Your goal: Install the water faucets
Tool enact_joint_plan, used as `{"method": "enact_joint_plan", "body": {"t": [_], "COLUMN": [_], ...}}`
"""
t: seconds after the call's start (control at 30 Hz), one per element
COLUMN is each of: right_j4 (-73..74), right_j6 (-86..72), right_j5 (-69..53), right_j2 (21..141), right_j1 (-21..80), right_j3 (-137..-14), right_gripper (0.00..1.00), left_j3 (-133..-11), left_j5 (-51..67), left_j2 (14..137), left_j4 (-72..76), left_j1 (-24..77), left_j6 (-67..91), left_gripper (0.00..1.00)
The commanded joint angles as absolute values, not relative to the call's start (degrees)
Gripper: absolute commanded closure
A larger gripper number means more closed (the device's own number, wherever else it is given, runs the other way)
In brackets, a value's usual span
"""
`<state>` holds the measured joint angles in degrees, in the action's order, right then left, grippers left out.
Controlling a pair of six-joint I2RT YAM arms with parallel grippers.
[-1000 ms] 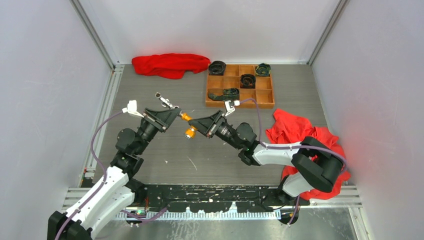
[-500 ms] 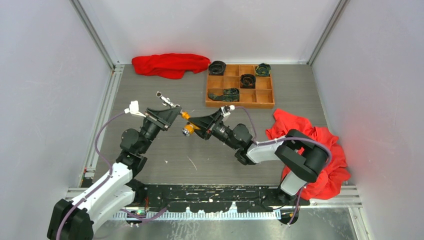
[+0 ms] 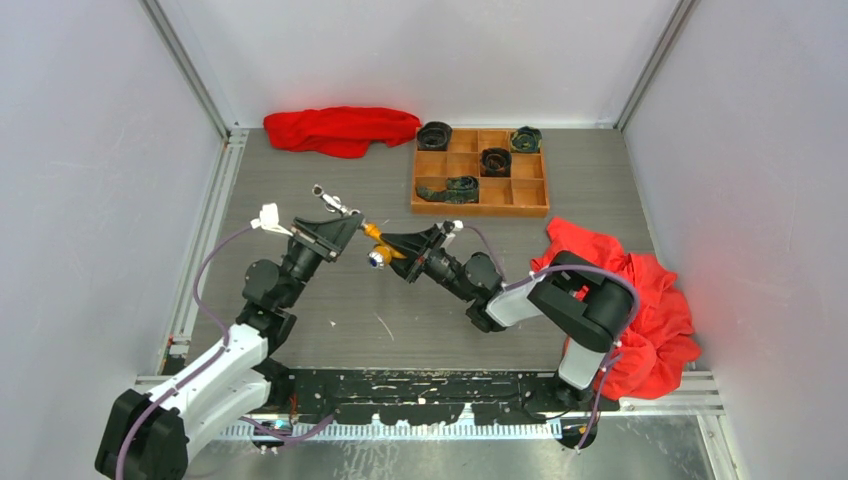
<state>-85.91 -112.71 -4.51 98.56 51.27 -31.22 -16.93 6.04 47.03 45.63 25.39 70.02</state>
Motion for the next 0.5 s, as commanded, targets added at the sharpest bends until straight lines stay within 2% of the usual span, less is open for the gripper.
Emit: {"method": "enact_joint_plan", "body": {"t": [0.0, 0.47], "right_j4": [-94.0, -91.4], "right_j6": [-119.2, -130.5], "right_j5": [-1.3, -1.7], "right_j2": [99.9, 99.9], "right_j1": [50.7, 50.7], "right_j3": [-32.5, -30.5], "right_gripper": [0.99, 0.99], "left_j3": [-16.6, -15.2], "left_j5": [11.4, 11.6], "left_j2": [46.5, 51.6], "left_j4": [53.8, 63.4], "left_j1": [26.7, 26.7], "left_j6": [71.9, 75.6], "left_gripper": [1.0, 1.0]}}
